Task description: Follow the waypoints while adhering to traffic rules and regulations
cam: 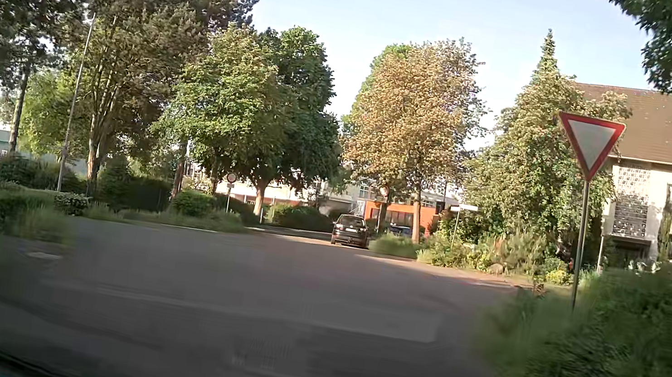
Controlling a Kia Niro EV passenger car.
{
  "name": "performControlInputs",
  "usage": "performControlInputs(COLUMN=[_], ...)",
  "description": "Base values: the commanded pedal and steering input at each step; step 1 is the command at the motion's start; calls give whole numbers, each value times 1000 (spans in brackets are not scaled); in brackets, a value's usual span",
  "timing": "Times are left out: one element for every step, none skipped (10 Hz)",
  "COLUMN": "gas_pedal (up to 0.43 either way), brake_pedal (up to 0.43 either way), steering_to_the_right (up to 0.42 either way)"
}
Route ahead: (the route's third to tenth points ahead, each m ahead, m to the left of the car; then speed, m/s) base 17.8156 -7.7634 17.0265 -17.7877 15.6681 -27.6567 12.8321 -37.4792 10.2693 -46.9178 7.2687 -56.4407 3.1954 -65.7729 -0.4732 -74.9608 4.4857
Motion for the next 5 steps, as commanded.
performControlInputs(gas_pedal=[0,0,0,0,0], brake_pedal=[226,220,220,207,189], steering_to_the_right=[-4,-4,-4,-4,0])
